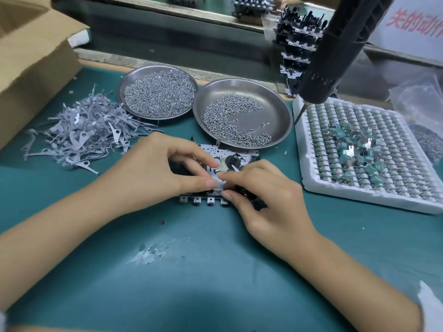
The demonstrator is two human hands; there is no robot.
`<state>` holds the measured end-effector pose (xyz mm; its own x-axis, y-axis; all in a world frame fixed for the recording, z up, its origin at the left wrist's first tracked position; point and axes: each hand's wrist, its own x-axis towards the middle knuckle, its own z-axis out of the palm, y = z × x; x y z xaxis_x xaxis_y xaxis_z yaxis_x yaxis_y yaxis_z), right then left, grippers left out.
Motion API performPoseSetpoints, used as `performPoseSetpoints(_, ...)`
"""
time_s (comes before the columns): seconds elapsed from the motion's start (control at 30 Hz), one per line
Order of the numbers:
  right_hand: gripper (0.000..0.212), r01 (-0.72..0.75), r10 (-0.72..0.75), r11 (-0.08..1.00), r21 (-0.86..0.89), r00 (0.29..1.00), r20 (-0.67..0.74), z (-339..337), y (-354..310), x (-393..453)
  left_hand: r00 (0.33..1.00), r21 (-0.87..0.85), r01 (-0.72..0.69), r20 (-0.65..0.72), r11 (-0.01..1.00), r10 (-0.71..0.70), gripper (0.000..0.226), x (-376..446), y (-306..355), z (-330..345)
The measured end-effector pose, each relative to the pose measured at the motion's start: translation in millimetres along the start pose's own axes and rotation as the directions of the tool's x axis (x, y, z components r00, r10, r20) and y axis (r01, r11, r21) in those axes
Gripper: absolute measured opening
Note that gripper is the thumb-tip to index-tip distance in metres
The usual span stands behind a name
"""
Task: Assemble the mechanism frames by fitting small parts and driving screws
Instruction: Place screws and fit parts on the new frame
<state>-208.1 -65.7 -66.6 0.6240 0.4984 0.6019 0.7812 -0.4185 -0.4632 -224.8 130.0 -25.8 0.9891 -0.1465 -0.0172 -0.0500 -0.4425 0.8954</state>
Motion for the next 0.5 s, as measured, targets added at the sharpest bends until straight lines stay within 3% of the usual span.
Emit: performPoseSetpoints(0.5,0.019,-0.005,0.001,0.998,-0.056,0.997,-0.073,0.9,-7.7,-3.0,0.999,-0.075,0.027,0.034,0.997,-0.025,0.024,0.9,-3.6,6.3)
